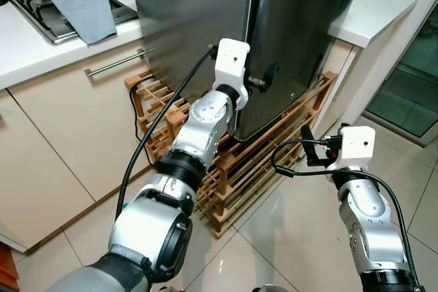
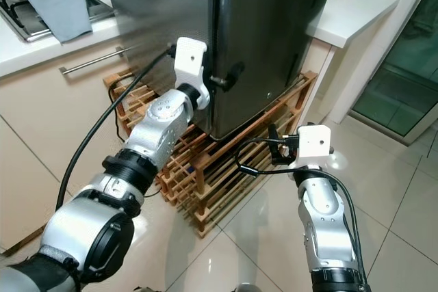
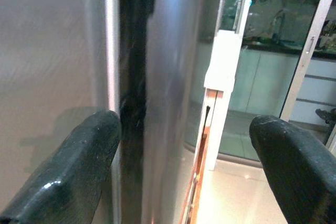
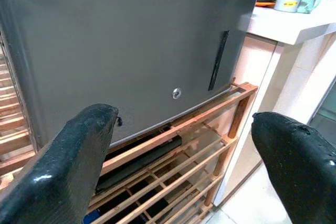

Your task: Restocking fridge

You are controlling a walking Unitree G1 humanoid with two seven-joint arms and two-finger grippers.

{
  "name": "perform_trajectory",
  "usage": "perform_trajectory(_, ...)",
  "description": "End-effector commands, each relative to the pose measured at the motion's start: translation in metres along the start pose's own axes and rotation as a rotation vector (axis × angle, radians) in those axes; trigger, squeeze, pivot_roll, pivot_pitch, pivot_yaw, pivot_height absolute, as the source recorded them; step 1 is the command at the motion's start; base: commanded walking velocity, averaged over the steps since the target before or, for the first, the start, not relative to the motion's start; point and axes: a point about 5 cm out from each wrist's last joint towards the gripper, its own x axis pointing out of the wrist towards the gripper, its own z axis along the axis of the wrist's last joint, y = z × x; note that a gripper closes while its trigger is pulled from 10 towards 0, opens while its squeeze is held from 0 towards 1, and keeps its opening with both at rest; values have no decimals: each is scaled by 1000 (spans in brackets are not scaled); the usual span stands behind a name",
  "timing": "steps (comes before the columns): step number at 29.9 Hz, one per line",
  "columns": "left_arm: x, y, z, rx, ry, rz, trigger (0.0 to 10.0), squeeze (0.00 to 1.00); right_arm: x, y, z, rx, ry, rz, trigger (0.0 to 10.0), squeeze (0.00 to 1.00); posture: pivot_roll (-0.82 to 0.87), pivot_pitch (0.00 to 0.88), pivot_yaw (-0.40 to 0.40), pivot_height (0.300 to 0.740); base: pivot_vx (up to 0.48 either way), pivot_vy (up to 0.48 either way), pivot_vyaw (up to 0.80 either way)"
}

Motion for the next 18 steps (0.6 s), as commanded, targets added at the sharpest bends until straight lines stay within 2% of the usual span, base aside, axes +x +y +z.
perform_trajectory(1, 3, -5, 0, -12, 8, -9, 10000, 0, -1, 0, 2, 4, -5, 5, 10000, 0, -256, 0, 12, 740, 0, 0, 0)
perform_trajectory(4, 7, -11, -3, -30, 26, -20, 10000, 0, -1, 1, 0, 5, 3, 9, 10000, 0, -253, 0, 9, 740, 0, 0, 0)
perform_trajectory(8, 13, -32, -9, -66, 72, -78, 10000, 0, -2, 4, -1, 5, 9, 27, 10000, 0, -265, 0, 12, 740, 0, 0, 0)
perform_trajectory(10, 13, -35, -10, -68, 81, -89, 10000, 0, -2, 4, -1, 5, 9, 30, 10000, 0, -265, 0, 12, 740, 0, 0, 0)
perform_trajectory(12, 15, -49, -12, -123, 98, -154, 10000, 0, -4, 6, -2, 7, 28, 62, 10000, 0, -262, 0, 10, 740, 0, 0, 0)
perform_trajectory(13, 17, -67, -8, -206, 74, -258, 10000, 0, -6, 8, -5, 7, 46, 92, 10000, 0, -259, 0, 11, 740, 0, 0, 0)
perform_trajectory(14, 17, -96, -1, -289, 34, -426, 10000, 0, -10, 13, -9, 5, 68, 139, 10000, 0, -268, 0, 14, 740, 0, 0, 0)
perform_trajectory(15, 17, -96, -1, -289, 34, -426, 10000, 0, -10, 13, -9, 5, 68, 139, 10000, 0, -268, 0, 14, 740, 0, 0, 0)
perform_trajectory(16, 14, -129, 10, -314, -22, -615, 10000, 0, -13, 19, -12, -9, 81, 178, 10000, 0, -271, 0, 17, 740, 0, 0, 0)
perform_trajectory(18, 9, -151, 18, -341, -69, -744, 10000, 0, -15, 22, -14, -15, 87, 192, 10000, 0, -271, 0, 18, 740, 0, 0, 0)
